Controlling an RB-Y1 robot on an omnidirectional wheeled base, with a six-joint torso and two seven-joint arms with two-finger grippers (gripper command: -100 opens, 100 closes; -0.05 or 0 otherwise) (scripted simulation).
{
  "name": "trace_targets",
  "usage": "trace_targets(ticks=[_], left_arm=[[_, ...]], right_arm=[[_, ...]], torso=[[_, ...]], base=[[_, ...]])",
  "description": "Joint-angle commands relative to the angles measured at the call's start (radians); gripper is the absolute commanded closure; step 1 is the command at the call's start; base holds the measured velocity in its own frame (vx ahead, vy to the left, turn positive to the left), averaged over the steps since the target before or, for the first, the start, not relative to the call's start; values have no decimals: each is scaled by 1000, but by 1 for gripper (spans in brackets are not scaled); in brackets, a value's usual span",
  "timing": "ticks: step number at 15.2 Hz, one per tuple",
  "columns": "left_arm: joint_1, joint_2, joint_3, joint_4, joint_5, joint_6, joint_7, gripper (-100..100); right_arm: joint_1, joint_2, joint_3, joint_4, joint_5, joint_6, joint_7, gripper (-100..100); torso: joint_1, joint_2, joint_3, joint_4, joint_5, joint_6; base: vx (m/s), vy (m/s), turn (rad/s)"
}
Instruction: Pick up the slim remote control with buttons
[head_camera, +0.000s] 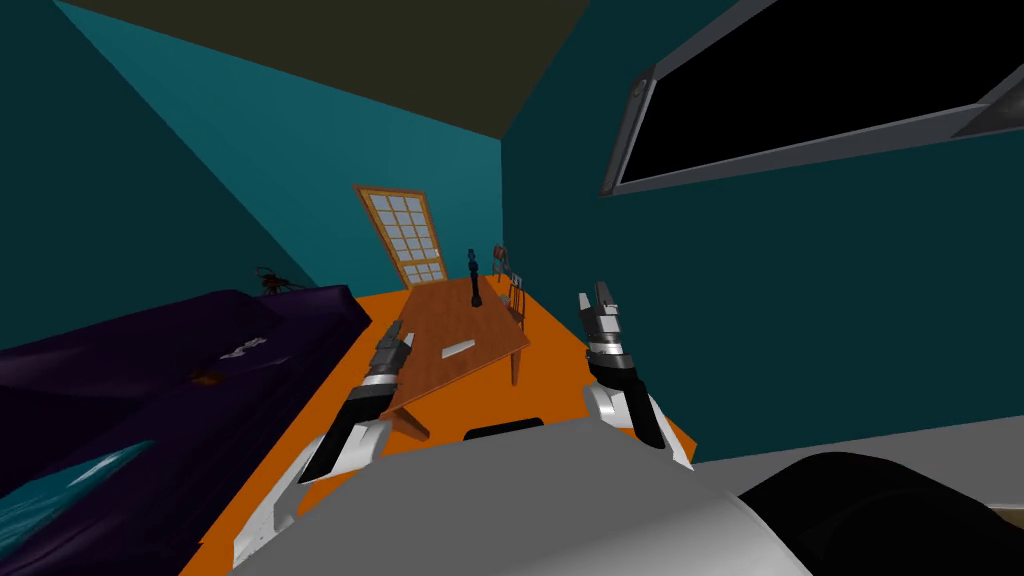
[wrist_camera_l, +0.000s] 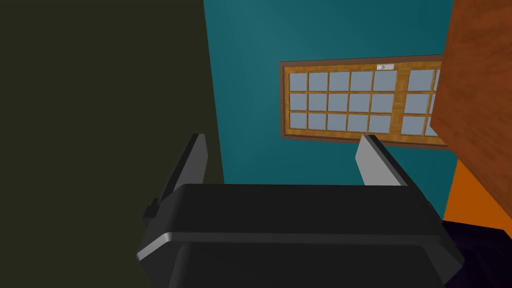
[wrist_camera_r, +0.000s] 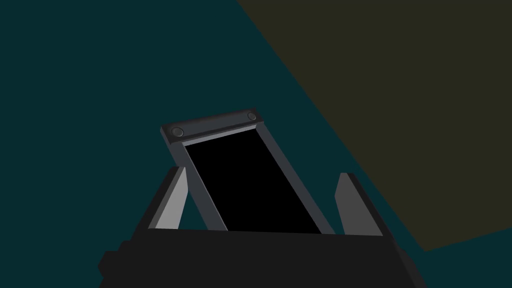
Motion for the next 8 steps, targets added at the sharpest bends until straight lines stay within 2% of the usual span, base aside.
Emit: trace_targets(ticks=[1, 2, 3, 5, 6, 8], left_arm=[[-33, 43, 10, 50, 29, 50, 9, -100], [-33, 43, 10, 70, 29, 66, 9, -100], [-58, 71, 16, 94, 50, 91, 14, -100], [-58, 71, 16, 123, 50, 113, 14, -100], [-83, 98, 22, 150, 72, 154, 19, -100], [-83, 98, 22, 178, 72, 162, 19, -100]], right_arm=[[0, 0, 0, 0, 0, 0, 0, 0], [0, 0, 0, 0, 0, 0, 0, 0], [0, 0, 0, 0, 0, 0, 0, 0], [0, 0, 0, 0, 0, 0, 0, 0], [0, 0, 0, 0, 0, 0, 0, 0], [0, 0, 0, 0, 0, 0, 0, 0]], torso=[[0, 0, 0, 0, 0, 0], [0, 0, 0, 0, 0, 0], [0, 0, 0, 0, 0, 0], [0, 0, 0, 0, 0, 0], [0, 0, 0, 0, 0, 0], [0, 0, 0, 0, 0, 0]], base=[[0, -11, -197], [0, -10, -173], [3, -11, -216], [2, -5, -107], [2, -10, -151], [3, -5, -120]])
